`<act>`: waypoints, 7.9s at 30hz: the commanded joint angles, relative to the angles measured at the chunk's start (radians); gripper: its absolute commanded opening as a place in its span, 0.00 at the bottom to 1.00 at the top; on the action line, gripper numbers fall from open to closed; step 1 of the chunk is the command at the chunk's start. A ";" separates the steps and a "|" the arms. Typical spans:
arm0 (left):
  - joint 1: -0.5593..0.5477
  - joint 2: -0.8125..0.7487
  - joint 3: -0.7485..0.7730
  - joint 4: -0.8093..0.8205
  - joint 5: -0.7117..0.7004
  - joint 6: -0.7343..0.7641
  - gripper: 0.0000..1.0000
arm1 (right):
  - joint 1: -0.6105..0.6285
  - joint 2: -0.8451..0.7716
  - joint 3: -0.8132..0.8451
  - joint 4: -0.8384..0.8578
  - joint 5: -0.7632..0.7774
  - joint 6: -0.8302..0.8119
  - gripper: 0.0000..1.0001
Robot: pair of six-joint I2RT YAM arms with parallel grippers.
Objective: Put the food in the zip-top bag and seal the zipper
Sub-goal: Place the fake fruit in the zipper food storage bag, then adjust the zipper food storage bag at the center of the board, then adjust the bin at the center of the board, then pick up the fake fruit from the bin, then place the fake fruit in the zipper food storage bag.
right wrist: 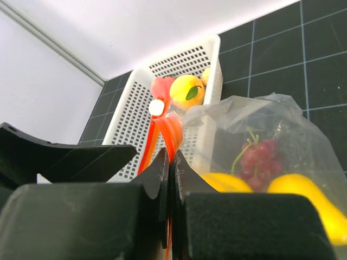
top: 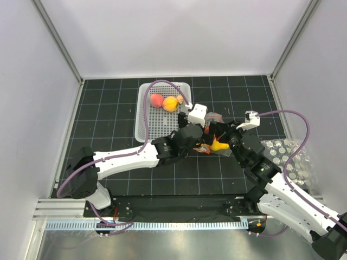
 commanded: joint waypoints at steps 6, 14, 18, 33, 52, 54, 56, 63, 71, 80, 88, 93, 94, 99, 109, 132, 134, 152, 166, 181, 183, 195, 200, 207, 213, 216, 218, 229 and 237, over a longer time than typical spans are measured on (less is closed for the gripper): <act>-0.008 -0.009 0.060 0.011 -0.048 0.003 0.97 | 0.004 0.019 0.037 0.002 0.051 0.023 0.01; 0.093 -0.010 0.105 -0.178 -0.009 -0.132 0.90 | 0.004 0.030 0.056 -0.051 0.114 0.017 0.01; 0.124 0.081 0.189 -0.296 0.089 -0.160 0.74 | 0.004 0.022 0.056 -0.057 0.135 0.021 0.01; 0.124 0.188 0.277 -0.382 0.307 -0.091 0.07 | 0.004 0.011 0.053 -0.083 0.203 0.048 0.01; 0.135 -0.052 0.220 -0.462 0.160 -0.047 0.00 | 0.004 0.323 0.385 -0.487 0.367 0.006 0.01; 0.135 -0.048 0.221 -0.460 0.163 -0.047 0.00 | 0.006 0.324 0.401 -0.544 0.440 0.055 0.01; 0.133 -0.037 0.223 -0.462 0.165 -0.049 0.00 | 0.005 0.298 0.400 -0.569 0.480 0.118 0.01; 0.136 0.050 0.267 -0.465 0.217 -0.064 0.00 | 0.006 0.067 0.275 -0.422 0.496 0.043 0.01; 0.182 0.021 0.234 -0.479 0.221 -0.071 0.11 | 0.006 0.131 0.263 -0.359 0.338 0.003 0.02; 0.374 -0.059 0.117 -0.457 0.278 -0.155 0.78 | 0.006 0.168 0.237 -0.325 0.335 0.034 0.01; 0.486 0.217 0.282 -0.648 0.352 -0.084 0.73 | 0.006 0.160 0.232 -0.324 0.339 0.037 0.01; 0.468 0.374 0.533 -0.949 0.387 -0.103 0.60 | 0.005 0.156 0.231 -0.325 0.339 0.041 0.02; 0.465 0.373 0.533 -0.952 0.383 -0.113 0.61 | 0.004 0.156 0.232 -0.325 0.341 0.040 0.02; 0.420 0.259 0.369 -0.968 0.377 -0.147 0.59 | 0.004 0.153 0.231 -0.325 0.348 0.043 0.02; 0.251 -0.006 -0.010 -1.083 0.114 -0.330 0.55 | 0.004 0.176 0.231 -0.314 0.316 0.049 0.03; 0.274 0.444 0.642 -0.991 0.040 -0.006 1.00 | 0.004 0.185 0.225 -0.302 0.301 0.034 0.04; 0.288 0.472 0.617 -0.988 0.065 -0.011 1.00 | 0.006 0.185 0.225 -0.301 0.301 0.035 0.04; 0.406 0.299 0.308 -0.714 0.212 -0.009 1.00 | 0.003 0.205 0.217 -0.285 0.279 0.040 0.05; 0.449 0.400 0.295 -0.425 0.268 0.107 1.00 | 0.004 0.226 0.211 -0.262 0.249 0.029 0.05; 0.518 0.497 0.275 -0.305 0.329 0.048 1.00 | 0.006 0.231 0.212 -0.258 0.244 0.023 0.05; 0.518 0.495 0.277 -0.305 0.352 0.058 0.97 | 0.004 0.231 0.214 -0.259 0.241 0.021 0.05; 0.512 0.178 0.114 -0.278 0.413 -0.005 0.55 | 0.006 0.234 0.214 -0.256 0.226 0.018 0.05; 0.443 0.019 0.033 -0.261 0.375 -0.002 0.53 | 0.004 0.232 0.215 -0.255 0.221 0.018 0.05; 0.279 -0.136 -0.059 -0.143 0.364 0.063 0.53 | 0.004 0.235 0.217 -0.253 0.213 0.017 0.05; 0.236 -0.154 -0.092 -0.058 0.513 0.057 0.53 | 0.006 0.222 0.214 -0.250 0.195 0.020 0.04; 0.207 -0.109 -0.073 -0.058 0.530 0.083 0.54 | 0.004 0.196 0.197 -0.226 0.180 0.031 0.04; 0.170 -0.062 -0.043 -0.057 0.515 0.109 0.54 | 0.004 0.180 0.179 -0.202 0.167 0.037 0.05; 0.132 0.075 0.089 -0.106 0.537 0.135 0.77 | 0.004 0.084 0.111 -0.129 0.123 0.078 0.04; 0.126 0.032 0.093 -0.153 0.508 0.130 1.00 | 0.004 0.041 0.096 -0.158 0.218 0.109 0.04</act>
